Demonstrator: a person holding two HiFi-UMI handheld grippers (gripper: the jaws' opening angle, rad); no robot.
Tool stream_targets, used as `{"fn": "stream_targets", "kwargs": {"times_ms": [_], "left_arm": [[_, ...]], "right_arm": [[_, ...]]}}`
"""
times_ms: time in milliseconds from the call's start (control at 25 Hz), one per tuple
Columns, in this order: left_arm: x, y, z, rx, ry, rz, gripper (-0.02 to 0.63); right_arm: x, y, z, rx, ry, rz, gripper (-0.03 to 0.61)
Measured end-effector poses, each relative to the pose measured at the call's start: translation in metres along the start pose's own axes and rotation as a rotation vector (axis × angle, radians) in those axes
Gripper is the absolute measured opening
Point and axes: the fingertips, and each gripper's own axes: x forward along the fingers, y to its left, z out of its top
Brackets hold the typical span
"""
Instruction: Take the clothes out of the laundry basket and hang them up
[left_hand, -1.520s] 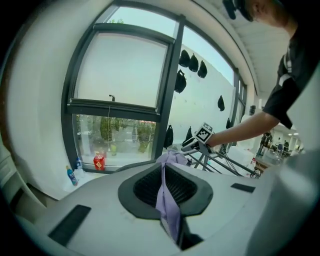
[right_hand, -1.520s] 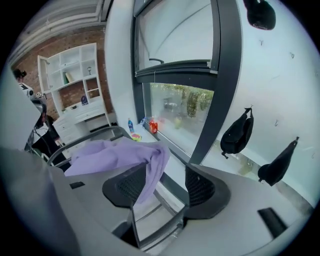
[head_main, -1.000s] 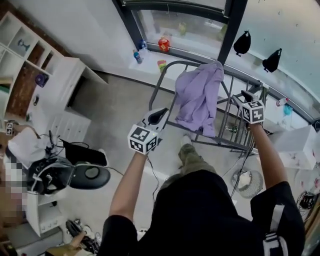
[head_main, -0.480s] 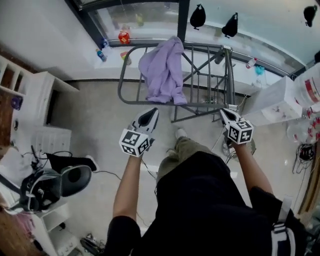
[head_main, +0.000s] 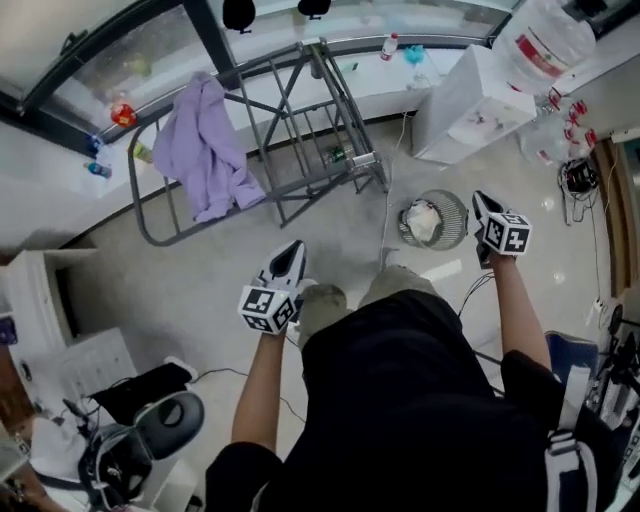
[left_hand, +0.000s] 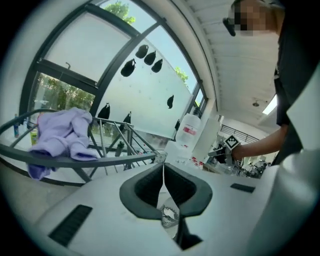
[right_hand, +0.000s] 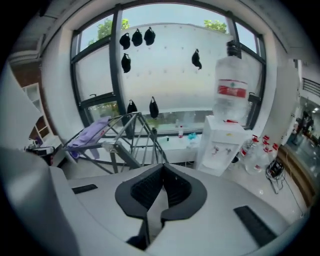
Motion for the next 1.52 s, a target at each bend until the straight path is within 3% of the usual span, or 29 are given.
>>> {"fn": "stream_targets", "kwargs": {"times_ms": [240, 400, 560, 800, 1120, 1200, 1360, 1520], "left_arm": [[0.094, -0.076, -0.036, 0.018, 0.15, -0.103, 0.011], [0.164, -0.143, -0.066, 0.038, 0.249, -0.133, 0.011], [0.231, -0.208, -0.091, 0.074, 0.307, -0.157, 0.011], [0.292, -0.275, -0.118, 0.084, 0.366, -0.152, 0.011], [0.354, -0.289, -0.131, 0.059, 0.363, -0.097, 0.011], [0.376, -0.289, -0.142, 0.072, 0.385, -0.122, 0.011], [0.425, -0.298, -0.173, 0.213, 0.453, -0.233, 0.011], [0.477, -0.278, -0.202, 0.178, 0.453, -0.272, 0.011]], "right_arm": [[-0.013, -0.067, -0.077, 0.126, 0.032, 0.001, 0.001], [-0.015, -0.129, -0.127, 0.093, 0.073, 0.032, 0.002], [-0.004, -0.199, -0.166, 0.1, 0.108, 0.042, 0.002], [0.031, -0.25, -0.213, 0.164, 0.175, 0.105, 0.002], [0.121, -0.29, -0.252, 0.185, 0.228, 0.088, 0.002], [0.149, -0.293, -0.262, 0.202, 0.236, 0.079, 0.002], [0.206, -0.301, -0.298, 0.275, 0.244, 0.053, 0.002], [0.267, -0.308, -0.34, 0.323, 0.257, 0.012, 0.003]]}}
